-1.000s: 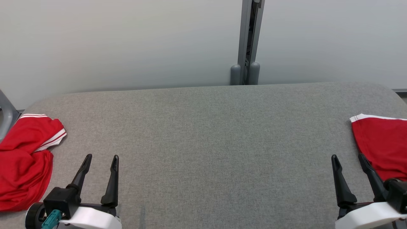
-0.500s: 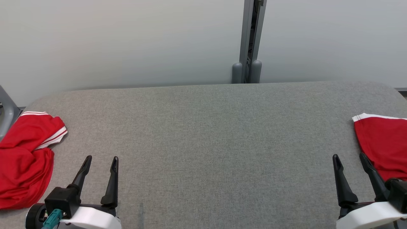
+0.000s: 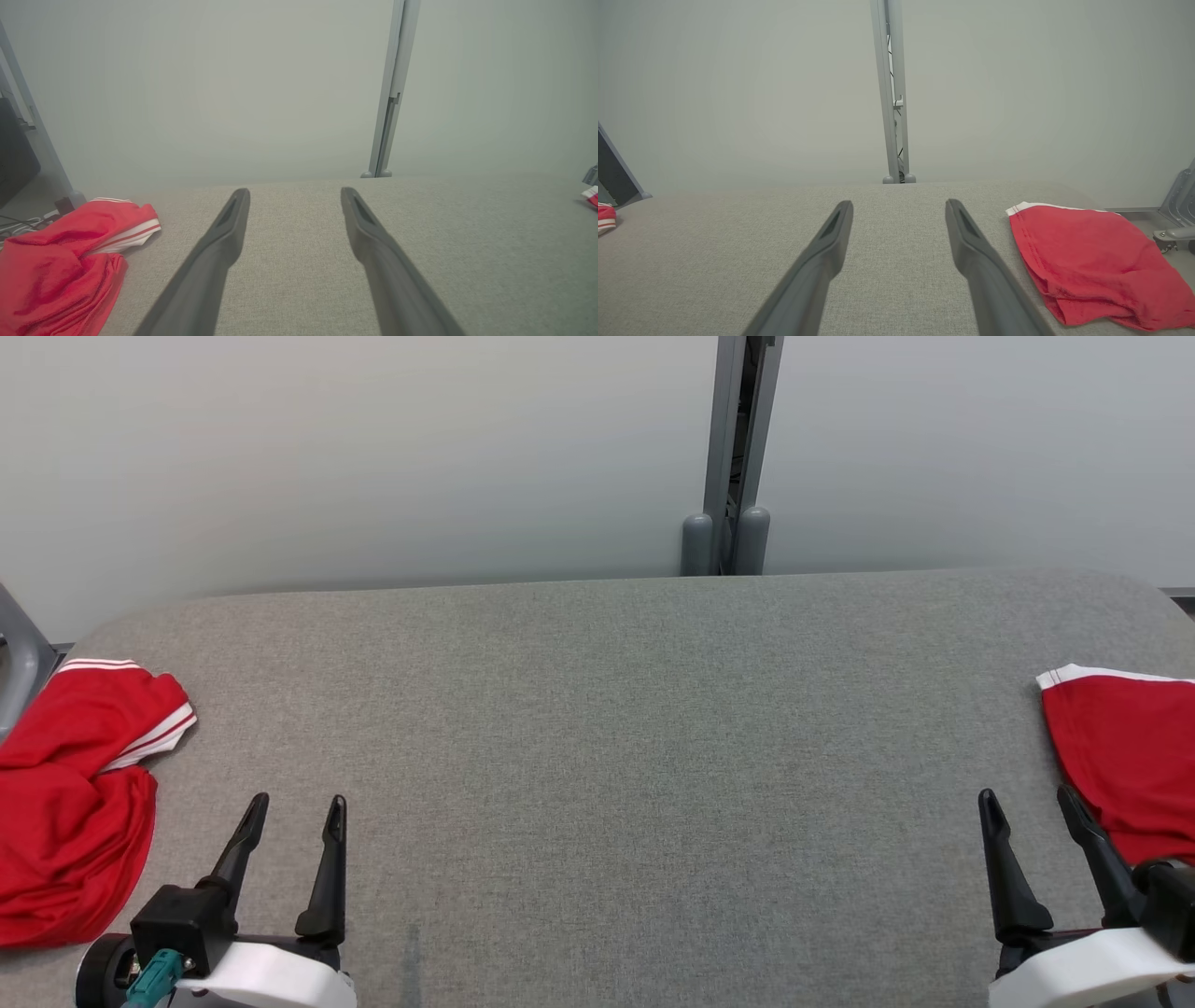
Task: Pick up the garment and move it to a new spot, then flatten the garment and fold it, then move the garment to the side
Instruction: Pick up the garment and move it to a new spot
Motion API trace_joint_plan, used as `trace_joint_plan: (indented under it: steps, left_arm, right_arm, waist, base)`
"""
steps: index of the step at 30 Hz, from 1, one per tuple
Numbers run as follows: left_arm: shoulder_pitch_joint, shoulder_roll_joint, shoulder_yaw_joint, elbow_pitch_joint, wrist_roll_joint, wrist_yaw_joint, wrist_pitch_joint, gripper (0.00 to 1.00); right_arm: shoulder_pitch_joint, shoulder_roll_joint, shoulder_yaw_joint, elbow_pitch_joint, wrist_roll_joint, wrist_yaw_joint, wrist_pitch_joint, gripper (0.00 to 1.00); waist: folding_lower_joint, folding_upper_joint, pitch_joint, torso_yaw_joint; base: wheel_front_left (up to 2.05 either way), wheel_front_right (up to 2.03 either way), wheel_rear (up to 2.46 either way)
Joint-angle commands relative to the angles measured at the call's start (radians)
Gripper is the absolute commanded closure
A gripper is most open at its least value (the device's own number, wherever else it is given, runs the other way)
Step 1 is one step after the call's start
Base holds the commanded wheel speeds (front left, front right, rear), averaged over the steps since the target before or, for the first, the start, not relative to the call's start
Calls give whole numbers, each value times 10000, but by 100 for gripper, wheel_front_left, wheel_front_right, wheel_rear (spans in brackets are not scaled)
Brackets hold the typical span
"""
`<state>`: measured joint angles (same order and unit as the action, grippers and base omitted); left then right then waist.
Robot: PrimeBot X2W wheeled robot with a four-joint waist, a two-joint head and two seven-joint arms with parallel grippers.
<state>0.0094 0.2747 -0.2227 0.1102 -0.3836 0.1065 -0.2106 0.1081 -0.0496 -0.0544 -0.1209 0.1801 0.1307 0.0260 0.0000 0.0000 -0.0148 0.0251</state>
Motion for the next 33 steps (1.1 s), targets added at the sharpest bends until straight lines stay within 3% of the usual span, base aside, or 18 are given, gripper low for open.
trace_joint_plan:
  steps: [1, 18, 33]
  left_arm:
    - [-207, 76, 12, 36, -79, 33, -34, 0]
    - [-461, 65, -69, 73, -163, 18, -122, 0]
    - [-1095, -307, 64, 301, -324, -6, -403, 0]
  right_arm:
    - [32, -33, -12, -26, 41, 2, -3, 0]
    - [107, -32, -144, -120, 15, 2, -20, 0]
    - [-369, -37, 157, -162, -98, 2, 19, 0]
  waist:
    - [0, 0, 11, -1]
    - [0, 0, 175, 453]
    - [0, 0, 595, 3462]
  base:
    - [0, 0, 0]
    - [0, 0, 0]
    - [0, 0, 0]
